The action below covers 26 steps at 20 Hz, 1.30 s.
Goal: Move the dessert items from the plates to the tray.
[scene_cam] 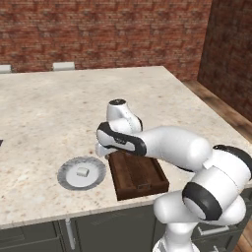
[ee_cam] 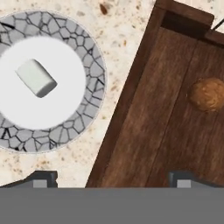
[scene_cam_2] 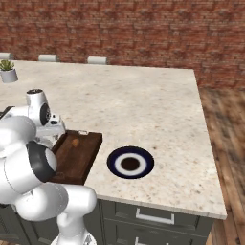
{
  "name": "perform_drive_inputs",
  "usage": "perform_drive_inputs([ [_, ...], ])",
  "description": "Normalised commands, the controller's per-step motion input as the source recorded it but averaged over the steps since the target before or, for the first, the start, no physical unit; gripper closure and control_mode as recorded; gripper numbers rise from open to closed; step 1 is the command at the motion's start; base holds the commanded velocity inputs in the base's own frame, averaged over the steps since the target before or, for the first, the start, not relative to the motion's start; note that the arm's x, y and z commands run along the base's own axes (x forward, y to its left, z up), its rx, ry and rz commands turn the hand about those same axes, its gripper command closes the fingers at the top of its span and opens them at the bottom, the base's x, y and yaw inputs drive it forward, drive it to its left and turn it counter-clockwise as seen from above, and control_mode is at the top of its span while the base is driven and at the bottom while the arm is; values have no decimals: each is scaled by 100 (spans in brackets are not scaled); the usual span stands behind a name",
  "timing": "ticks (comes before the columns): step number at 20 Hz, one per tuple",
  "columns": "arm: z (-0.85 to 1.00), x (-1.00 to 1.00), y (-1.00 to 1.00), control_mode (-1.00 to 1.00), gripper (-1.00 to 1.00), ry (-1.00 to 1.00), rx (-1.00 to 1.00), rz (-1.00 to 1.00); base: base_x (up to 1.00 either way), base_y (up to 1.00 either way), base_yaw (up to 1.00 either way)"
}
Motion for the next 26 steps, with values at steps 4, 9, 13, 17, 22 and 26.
perform_drive_inputs([
  [4,0,-29,49,-100,-100,0,2,19,0,0,0],
  [9,0,-10,36,-100,-100,0,0,26,0,0,0],
  [13,0,-5,40,-100,-100,7,0,22,0,0,0],
  [17,0,1,27,-100,-100,6,0,14,0,0,0],
  [22,-11,13,26,-100,-100,1,0,5,0,0,0],
  [26,-18,18,20,-100,-100,0,0,2,0,0,0],
])
